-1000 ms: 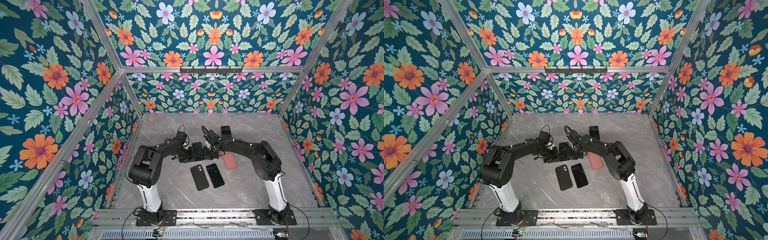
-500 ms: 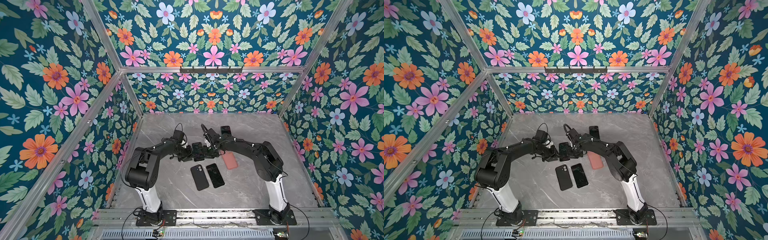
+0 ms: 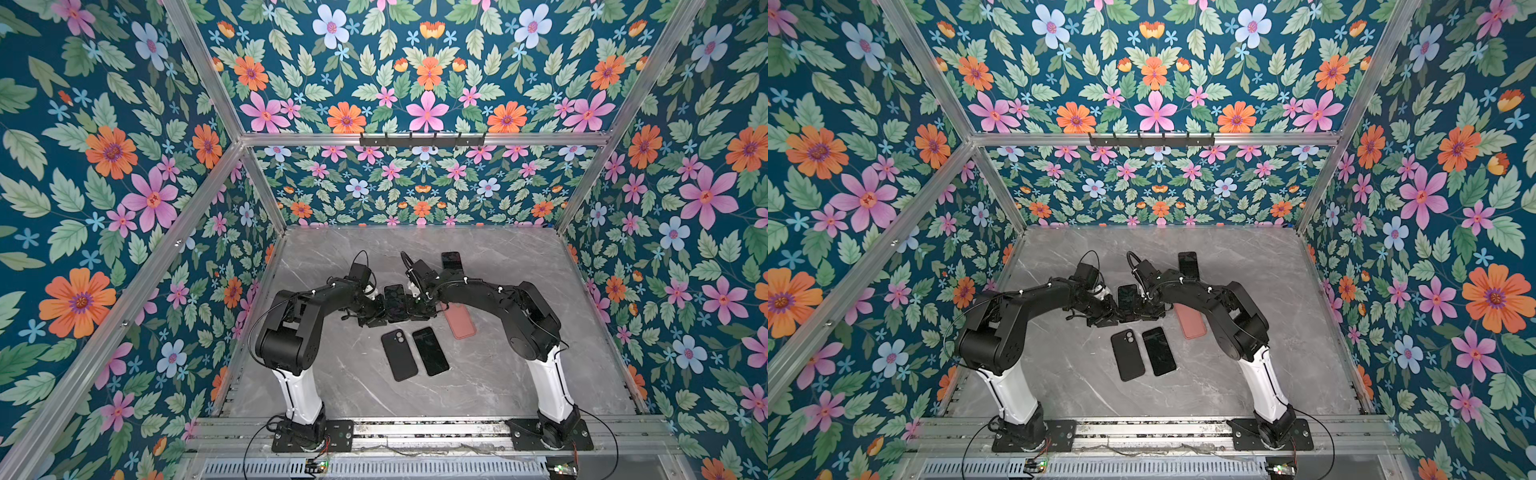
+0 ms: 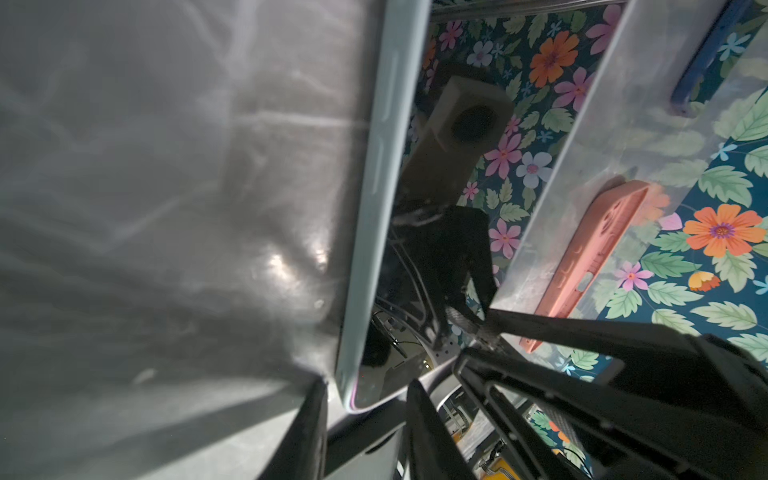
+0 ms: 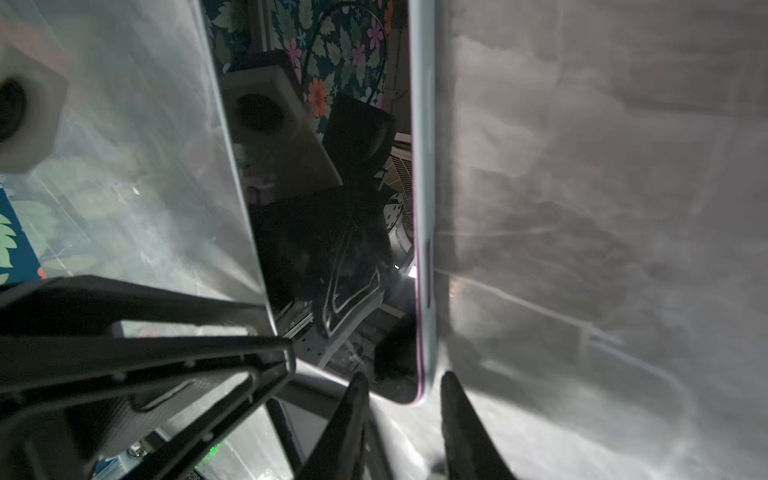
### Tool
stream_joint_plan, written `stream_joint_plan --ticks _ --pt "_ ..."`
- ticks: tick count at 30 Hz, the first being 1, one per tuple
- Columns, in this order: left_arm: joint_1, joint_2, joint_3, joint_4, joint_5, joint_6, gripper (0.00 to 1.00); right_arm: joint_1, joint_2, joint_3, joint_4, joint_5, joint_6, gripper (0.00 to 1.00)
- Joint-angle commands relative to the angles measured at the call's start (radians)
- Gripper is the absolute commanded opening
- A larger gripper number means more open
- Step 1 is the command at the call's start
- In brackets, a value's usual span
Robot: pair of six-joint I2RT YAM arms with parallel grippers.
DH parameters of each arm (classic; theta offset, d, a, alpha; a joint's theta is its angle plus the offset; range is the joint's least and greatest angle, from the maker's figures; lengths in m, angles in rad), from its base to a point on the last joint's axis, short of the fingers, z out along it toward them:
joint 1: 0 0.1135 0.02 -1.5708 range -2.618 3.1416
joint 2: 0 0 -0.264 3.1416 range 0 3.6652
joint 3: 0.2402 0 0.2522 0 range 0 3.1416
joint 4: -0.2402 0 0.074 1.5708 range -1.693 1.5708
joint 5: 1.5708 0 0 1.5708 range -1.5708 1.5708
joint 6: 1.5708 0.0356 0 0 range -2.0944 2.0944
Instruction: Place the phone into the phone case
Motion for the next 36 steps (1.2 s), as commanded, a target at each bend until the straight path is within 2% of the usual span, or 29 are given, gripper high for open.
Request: stream_joint_plan --ticks 1,6,20,27,32,36 --pt "-0.002 0.012 -0.002 -0.010 0.001 0.010 0.34 0.000 0.010 0.011 0.009 -0.013 0.014 0.31" --pt "-0.002 0.020 -0.002 -0.013 -0.004 0.014 0.30 0.001 0.017 0.006 0.019 -0.027 0.017 0.30" --pt "-0.003 0.035 0.021 -0.034 -0.016 0.028 0.14 0.001 0.016 -0.021 0.051 -0.052 0.030 0.15" --pt "-0.002 0.030 0.022 -0.035 -0.018 0.030 0.12 0.001 0.011 -0.034 0.060 -0.054 0.037 0.09" --pt "-0.001 0.020 0.031 -0.047 -0.025 0.033 0.12 0.000 -0.004 -0.024 0.036 -0.034 0.024 0.11" --pt "0.010 0.005 0.068 -0.089 -0.051 0.051 0.16 -0.010 -0.028 -0.006 0.005 -0.001 0.000 0.19"
